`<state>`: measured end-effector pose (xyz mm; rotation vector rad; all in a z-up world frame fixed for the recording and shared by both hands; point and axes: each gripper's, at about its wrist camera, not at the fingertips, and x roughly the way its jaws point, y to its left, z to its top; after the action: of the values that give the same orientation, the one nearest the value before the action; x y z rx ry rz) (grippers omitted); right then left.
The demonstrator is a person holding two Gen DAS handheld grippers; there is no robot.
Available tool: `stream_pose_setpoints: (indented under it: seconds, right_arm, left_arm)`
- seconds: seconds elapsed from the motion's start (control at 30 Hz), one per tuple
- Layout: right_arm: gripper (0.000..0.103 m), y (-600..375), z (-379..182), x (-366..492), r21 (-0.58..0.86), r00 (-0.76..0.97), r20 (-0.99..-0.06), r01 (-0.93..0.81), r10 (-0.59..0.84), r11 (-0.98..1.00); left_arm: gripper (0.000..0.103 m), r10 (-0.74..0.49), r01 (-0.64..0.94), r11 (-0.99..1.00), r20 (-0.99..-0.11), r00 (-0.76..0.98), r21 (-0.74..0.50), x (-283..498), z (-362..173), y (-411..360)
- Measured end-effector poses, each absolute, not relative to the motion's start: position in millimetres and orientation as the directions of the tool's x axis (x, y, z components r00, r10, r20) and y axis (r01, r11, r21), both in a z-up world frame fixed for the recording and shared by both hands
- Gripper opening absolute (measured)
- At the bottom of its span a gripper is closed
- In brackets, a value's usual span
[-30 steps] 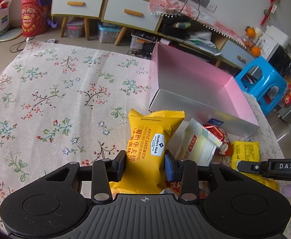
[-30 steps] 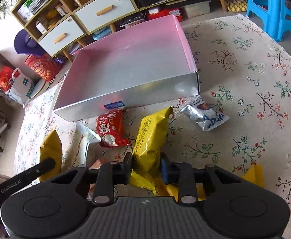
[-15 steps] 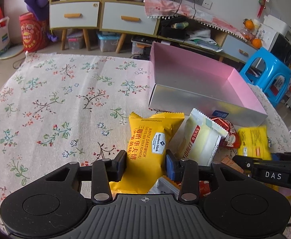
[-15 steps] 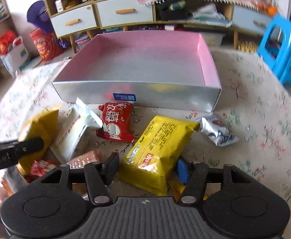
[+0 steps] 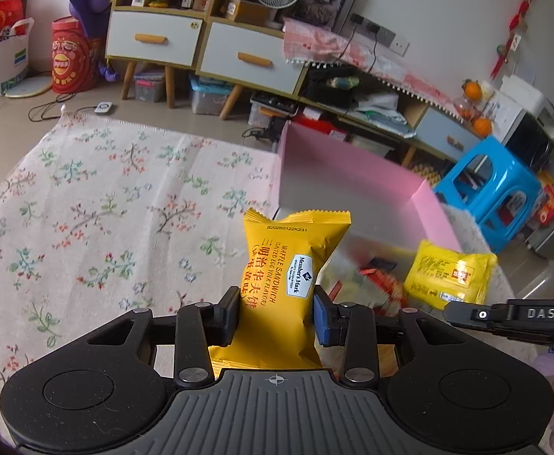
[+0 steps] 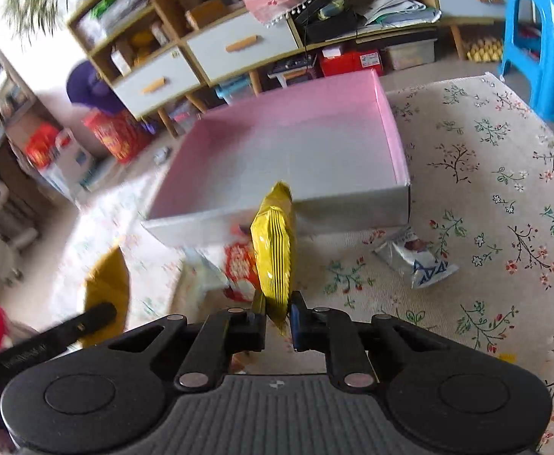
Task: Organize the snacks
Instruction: 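Carry both yellow packets into the pink-lined box and open both tools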
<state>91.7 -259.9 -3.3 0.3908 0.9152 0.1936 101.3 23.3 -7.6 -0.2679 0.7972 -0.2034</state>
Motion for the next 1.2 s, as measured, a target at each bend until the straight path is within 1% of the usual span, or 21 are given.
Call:
stream_pose_setpoints:
  seconds: [0.1, 0.27, 0.5, 0.57, 0.67, 0.8, 0.87, 0.93, 0.97, 1.0, 1.03, 1.07, 1.1, 1.17, 1.2]
  right_arm:
    - [0.001, -272, 6, 92, 0.471, 0.619, -0.692, -0.004, 0.372, 0.882]
    - [0.000, -285, 17, 97, 0.512, 0.662, -0.642, -0.007, 0.388, 0.859]
    - [0.000, -311, 8, 119, 0.583, 0.699, -0.598, 0.044, 0.392, 0.811]
    - [0.000, -318, 2, 127, 0.604, 0.709, -0.585, 0.057, 0.394, 0.795]
    - [0.000, -327, -7, 136, 0.625, 0.706, -0.590, 0.092, 0.392, 0.775]
    - [0.000, -341, -16, 138, 0.665, 0.699, -0.588, 0.133, 0.406, 0.735]
    - [0.000, -345, -16, 139, 0.661, 0.699, -0.594, 0.142, 0.398, 0.737]
    - [0.003, -347, -16, 138, 0.656, 0.698, -0.601, 0.153, 0.389, 0.739]
    - [0.004, -348, -15, 137, 0.658, 0.697, -0.603, 0.161, 0.387, 0.735]
    - [0.008, -351, -18, 138, 0.660, 0.695, -0.607, 0.171, 0.385, 0.732]
    - [0.013, -352, -19, 138, 0.660, 0.694, -0.610, 0.179, 0.382, 0.729]
    - [0.016, -353, -19, 138, 0.659, 0.693, -0.614, 0.186, 0.379, 0.728]
    - [0.022, -353, -20, 138, 0.658, 0.692, -0.617, 0.190, 0.376, 0.729]
    - [0.024, -353, -20, 137, 0.657, 0.692, -0.617, 0.192, 0.375, 0.729]
    - [0.025, -353, -19, 137, 0.658, 0.691, -0.617, 0.190, 0.377, 0.728]
  left_arm:
    - [0.036, -0.280, 0.084, 0.946, -0.663, 0.695, -0.312, 108, 2, 19]
    - [0.036, -0.295, 0.096, 0.942, -0.661, 0.690, -0.320, 134, 12, 0]
    - [0.036, -0.303, 0.082, 0.936, -0.666, 0.681, -0.342, 181, 6, -37]
    - [0.036, -0.291, 0.079, 0.941, -0.668, 0.685, -0.329, 193, 2, -47]
    - [0.036, -0.268, 0.074, 0.951, -0.677, 0.686, -0.301, 207, -4, -61]
    - [0.036, -0.228, 0.085, 0.968, -0.676, 0.701, -0.238, 219, -7, -76]
    - [0.037, -0.208, 0.092, 0.975, -0.675, 0.708, -0.203, 225, -8, -81]
    - [0.038, -0.194, 0.097, 0.979, -0.687, 0.701, -0.178, 231, -12, -84]
    - [0.041, -0.192, 0.101, 0.980, -0.700, 0.688, -0.170, 235, -15, -85]
    - [0.043, -0.183, 0.098, 0.982, -0.712, 0.678, -0.159, 237, -19, -85]
    - [0.050, -0.168, 0.091, 0.985, -0.719, 0.675, -0.145, 237, -21, -85]
    - [0.057, -0.161, 0.093, 0.987, -0.721, 0.674, -0.133, 237, -24, -85]
    - [0.059, -0.151, 0.096, 0.989, -0.721, 0.676, -0.116, 235, -25, -84]
    - [0.059, -0.122, 0.098, 0.992, -0.727, 0.676, -0.076, 231, -28, -83]
    - [0.059, -0.122, 0.098, 0.992, -0.729, 0.674, -0.076, 228, -28, -81]
